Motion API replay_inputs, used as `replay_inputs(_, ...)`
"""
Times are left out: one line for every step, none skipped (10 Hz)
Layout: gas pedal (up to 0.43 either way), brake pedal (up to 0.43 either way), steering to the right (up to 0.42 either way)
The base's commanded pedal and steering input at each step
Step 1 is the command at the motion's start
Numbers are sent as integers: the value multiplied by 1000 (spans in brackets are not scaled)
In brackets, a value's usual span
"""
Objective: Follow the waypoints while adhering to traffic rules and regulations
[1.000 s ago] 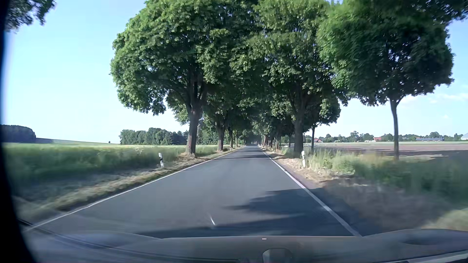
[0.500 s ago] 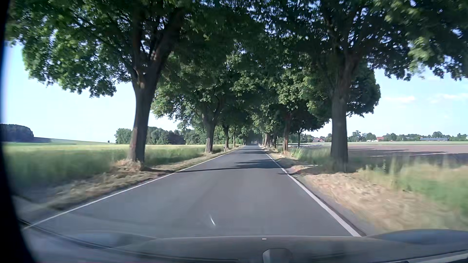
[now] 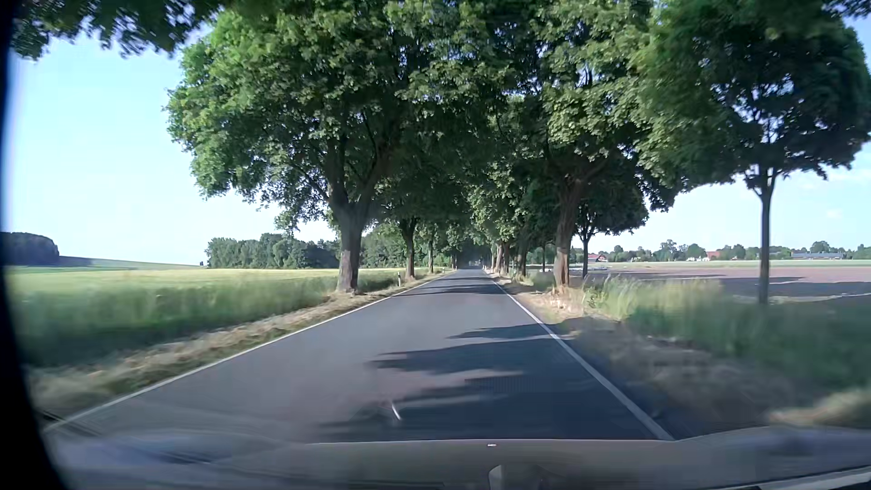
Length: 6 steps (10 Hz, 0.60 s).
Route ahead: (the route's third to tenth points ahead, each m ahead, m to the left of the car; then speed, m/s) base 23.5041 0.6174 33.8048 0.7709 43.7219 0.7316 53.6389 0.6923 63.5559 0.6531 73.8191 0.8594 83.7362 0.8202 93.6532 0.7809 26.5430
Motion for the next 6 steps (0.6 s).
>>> replay_inputs(488, 6, 1)
replay_inputs(488, 6, 1)
replay_inputs(488, 6, 2)
replay_inputs(488, 6, 3)
replay_inputs(488, 6, 3)
replay_inputs(488, 6, 3)
